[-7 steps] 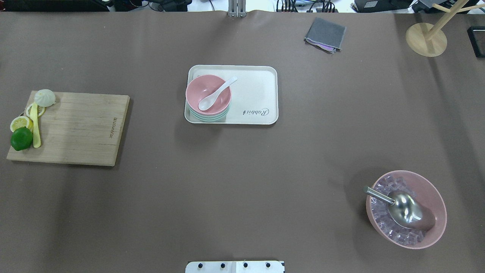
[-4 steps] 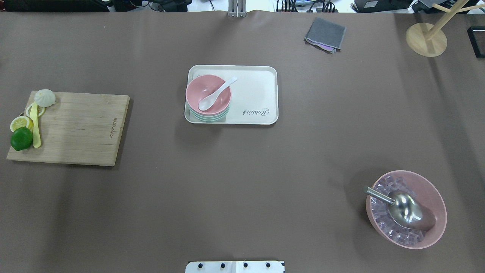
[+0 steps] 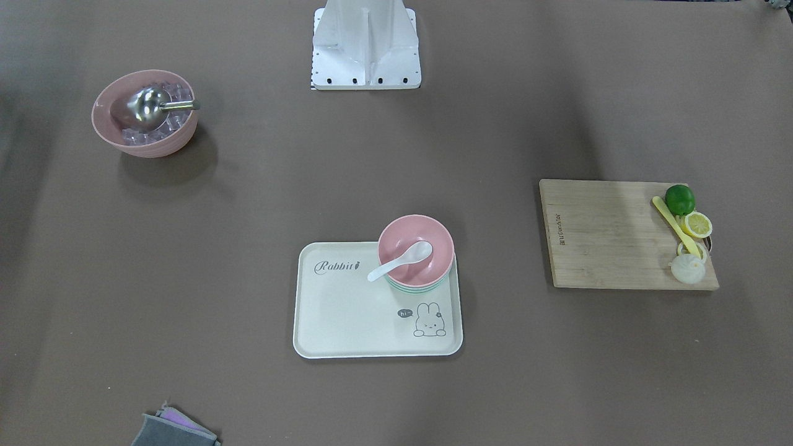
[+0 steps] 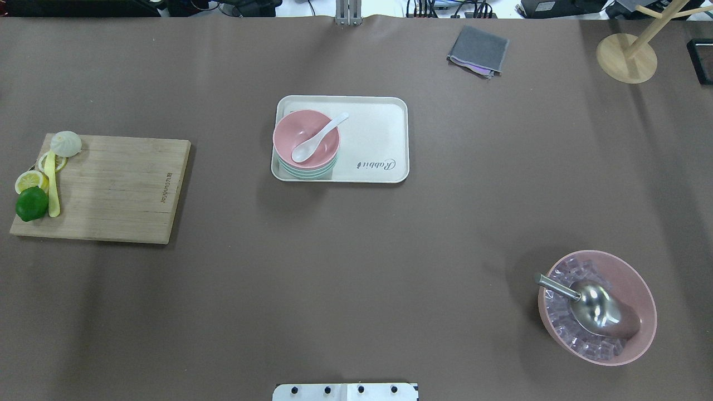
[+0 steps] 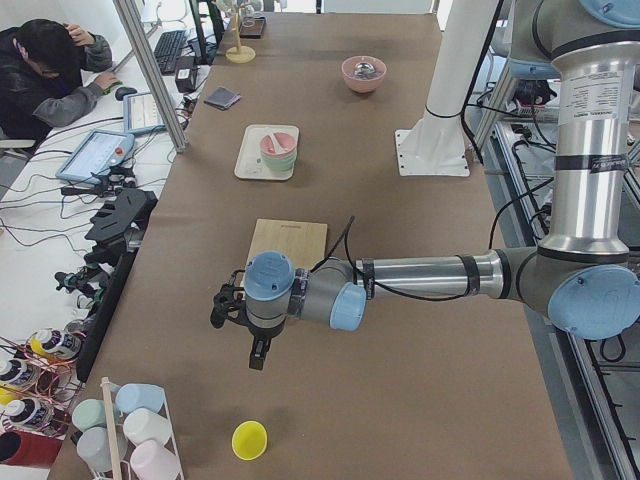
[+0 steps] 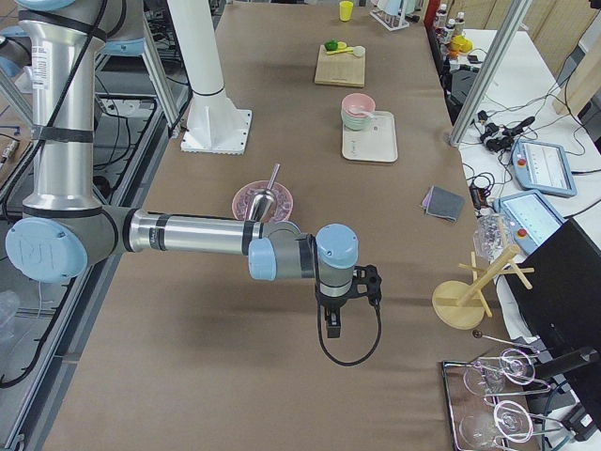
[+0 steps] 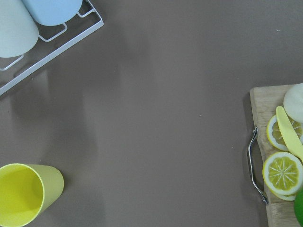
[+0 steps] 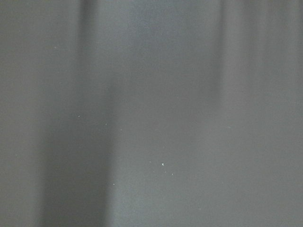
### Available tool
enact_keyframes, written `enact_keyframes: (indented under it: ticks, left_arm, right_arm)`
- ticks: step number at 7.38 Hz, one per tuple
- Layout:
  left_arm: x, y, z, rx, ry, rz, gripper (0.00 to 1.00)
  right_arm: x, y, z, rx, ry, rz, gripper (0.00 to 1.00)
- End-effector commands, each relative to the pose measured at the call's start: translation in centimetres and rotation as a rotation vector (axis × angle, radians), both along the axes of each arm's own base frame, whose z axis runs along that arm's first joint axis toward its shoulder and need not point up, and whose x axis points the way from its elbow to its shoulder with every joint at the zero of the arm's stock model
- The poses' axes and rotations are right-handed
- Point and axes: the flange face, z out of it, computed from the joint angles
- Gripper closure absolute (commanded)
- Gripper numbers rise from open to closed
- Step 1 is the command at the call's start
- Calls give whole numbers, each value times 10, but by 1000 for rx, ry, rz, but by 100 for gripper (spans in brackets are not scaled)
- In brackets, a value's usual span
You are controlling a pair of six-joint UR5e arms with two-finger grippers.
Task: Stack pink bowl on green and place spoon
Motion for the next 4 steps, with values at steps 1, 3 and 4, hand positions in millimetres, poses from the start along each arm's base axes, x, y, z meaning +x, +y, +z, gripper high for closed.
enact_keyframes:
  ticks: [1,3,4]
  left_arm:
    - [0,0,0,1,1,0,2]
    - [0,0,0,1,1,0,2]
    - [0,0,0,1,1,0,2]
  right_arm:
    - [0,2,11,22,-1,-1,0]
    - [0,8,16,12,-1,-1,0]
    - [0,9,17,11,-1,-1,0]
